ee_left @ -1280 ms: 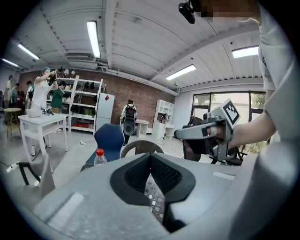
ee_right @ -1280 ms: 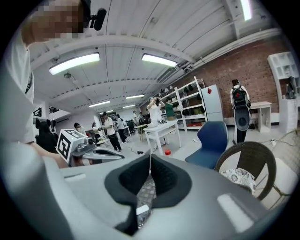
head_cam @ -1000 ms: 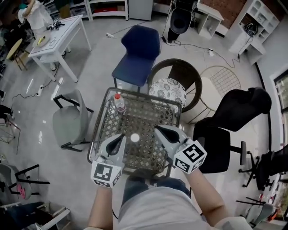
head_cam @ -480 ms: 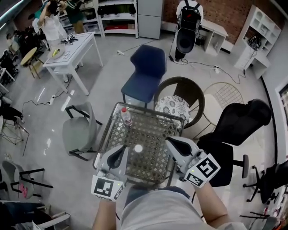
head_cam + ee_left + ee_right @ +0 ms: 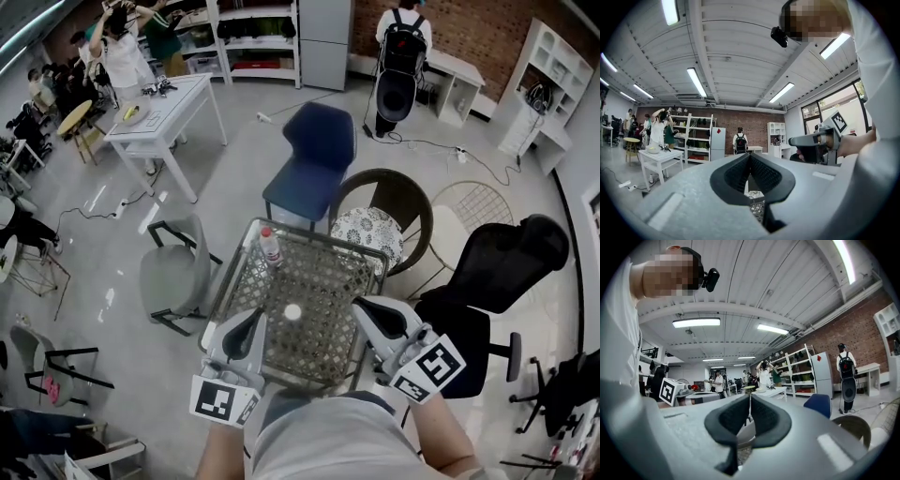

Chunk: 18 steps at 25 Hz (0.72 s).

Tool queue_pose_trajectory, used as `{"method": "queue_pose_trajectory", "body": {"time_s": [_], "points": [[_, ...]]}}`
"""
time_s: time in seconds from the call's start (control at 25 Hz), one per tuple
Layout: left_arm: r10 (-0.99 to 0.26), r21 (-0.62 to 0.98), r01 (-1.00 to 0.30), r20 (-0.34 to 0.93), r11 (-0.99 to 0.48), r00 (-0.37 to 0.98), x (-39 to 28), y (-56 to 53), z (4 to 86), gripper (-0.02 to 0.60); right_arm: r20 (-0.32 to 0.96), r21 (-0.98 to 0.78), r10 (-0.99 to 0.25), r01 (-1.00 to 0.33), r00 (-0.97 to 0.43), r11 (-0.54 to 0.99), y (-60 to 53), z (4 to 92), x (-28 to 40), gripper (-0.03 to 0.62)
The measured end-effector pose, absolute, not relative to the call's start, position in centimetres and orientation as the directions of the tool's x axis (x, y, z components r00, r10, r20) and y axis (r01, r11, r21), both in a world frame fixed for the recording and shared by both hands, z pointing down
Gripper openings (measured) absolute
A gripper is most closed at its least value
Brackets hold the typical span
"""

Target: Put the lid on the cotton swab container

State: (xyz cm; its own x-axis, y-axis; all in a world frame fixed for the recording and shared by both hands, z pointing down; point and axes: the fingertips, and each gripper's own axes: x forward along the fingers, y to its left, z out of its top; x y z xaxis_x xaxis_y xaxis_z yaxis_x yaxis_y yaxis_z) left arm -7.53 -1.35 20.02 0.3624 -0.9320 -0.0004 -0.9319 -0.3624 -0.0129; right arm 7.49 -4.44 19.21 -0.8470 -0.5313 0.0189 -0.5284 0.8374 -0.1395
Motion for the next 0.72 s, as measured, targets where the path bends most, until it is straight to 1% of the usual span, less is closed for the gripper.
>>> {"method": "queue_pose_trajectory", "body": {"time_s": [0.36,0.6,0.72], "points": [[-0.930,-0.014,-0.930,-0.002,-0.367,0.367,-7.4,-0.9,19.2,0.008,0.024,-0.169,-0.525,-0.521,-0.851,0.836,-4.6,20.0,7.1,0.011],[-0.933,-0.023,-0.933,-0.006,-0.360,0.360,-6.9,-0.7,19.1,0.007,0.039,-0.155,-0.527,-0.526,-0.849,0.836,-4.5,20.5,7.4,0.009],[-0.926,-0.023,-0.926,0.001,-0.377,0.377,-6.4,-0.6,19.3,0.006,0.039,-0.149,-0.528,-0.527,-0.848,0.837,-4.6,20.6,7.5,0.009]]}}
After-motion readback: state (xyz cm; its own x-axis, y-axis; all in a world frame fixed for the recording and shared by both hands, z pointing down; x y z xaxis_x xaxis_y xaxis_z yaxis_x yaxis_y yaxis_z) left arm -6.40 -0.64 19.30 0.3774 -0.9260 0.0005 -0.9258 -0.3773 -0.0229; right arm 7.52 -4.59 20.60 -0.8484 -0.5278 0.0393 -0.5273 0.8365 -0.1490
